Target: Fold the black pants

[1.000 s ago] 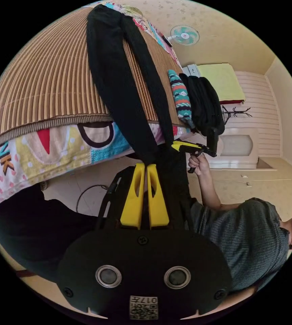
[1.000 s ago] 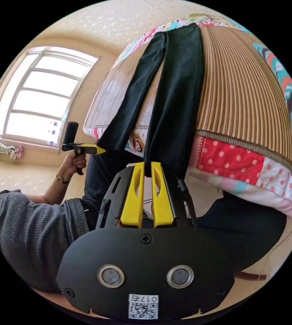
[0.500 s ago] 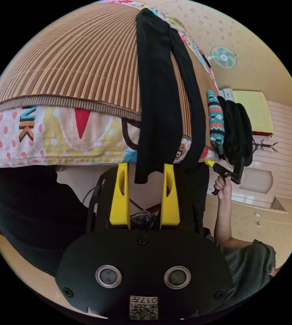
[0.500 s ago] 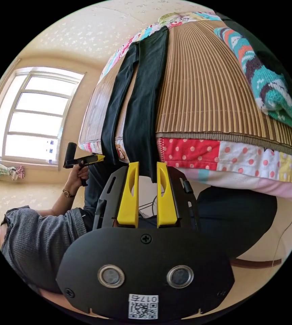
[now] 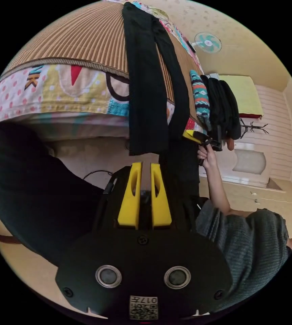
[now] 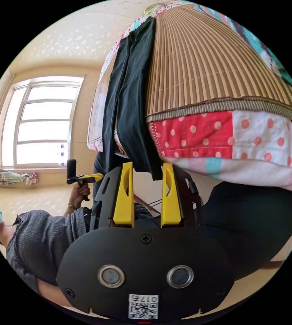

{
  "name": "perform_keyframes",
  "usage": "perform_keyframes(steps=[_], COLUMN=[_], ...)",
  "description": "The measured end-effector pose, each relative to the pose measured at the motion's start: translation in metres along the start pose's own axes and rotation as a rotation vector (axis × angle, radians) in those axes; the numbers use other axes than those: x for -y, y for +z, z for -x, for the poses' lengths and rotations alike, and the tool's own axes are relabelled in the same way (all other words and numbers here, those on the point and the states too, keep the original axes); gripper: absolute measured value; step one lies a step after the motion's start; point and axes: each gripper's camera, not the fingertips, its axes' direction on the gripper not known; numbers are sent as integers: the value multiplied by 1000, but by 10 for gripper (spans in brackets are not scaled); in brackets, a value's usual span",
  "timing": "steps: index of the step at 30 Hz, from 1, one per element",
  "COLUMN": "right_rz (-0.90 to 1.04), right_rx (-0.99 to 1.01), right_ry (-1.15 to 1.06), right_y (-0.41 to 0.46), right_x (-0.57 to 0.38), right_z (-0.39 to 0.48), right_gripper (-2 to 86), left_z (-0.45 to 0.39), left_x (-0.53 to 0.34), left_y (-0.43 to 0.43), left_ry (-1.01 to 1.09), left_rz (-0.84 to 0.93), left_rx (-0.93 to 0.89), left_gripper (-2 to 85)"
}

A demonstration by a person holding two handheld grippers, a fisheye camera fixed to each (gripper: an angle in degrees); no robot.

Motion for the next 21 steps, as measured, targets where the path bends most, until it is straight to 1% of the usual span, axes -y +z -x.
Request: perform_keyframes(steps=[1, 2, 5, 7, 8, 9, 11, 13, 15, 17, 19, 21], right_rz=[4, -34, -177, -205, -195, -171, -139, -110, -47, 11, 59, 110], right_rx=[33, 97, 188, 158, 101, 50, 2, -5, -3, 0, 10, 42], right_ry=[-23, -62, -75, -94, -118, -161, -222, -286, -364, -410, -461, -584], right_y=[-1, -11, -47, -64, -71, -74, -71, -61, -38, -15, 6, 29], right_x=[-3, -12, -43, -53, -54, -51, -42, -31, -13, 1, 11, 19], right_z=[1, 5, 15, 30, 45, 62, 87, 110, 134, 150, 165, 180], right_gripper=[81, 54, 34, 27, 25, 22, 19, 18, 17, 17, 18, 18], left_z=[4, 4, -17, -43, -67, -80, -131, -165, -190, -208, -213, -206], left_x=[-8, -14, -22, -22, -24, -24, -14, 9, 40, 80, 106, 120], left_y=[-2, -6, -18, -27, -35, -38, -42, -34, -22, -7, 6, 16], left_ry=[-7, -4, 65, 150, 232, 272, 404, 485, 522, 508, 485, 454], left_rz=[-25, -50, -107, -167, -235, -268, -344, -321, -257, -166, -73, -25], left_rx=[-13, -33, -115, -136, -118, -102, -24, -3, -39, -86, -66, -40], left_gripper=[89, 106, 118, 124, 125, 125, 125, 126, 135, 162, 177, 184])
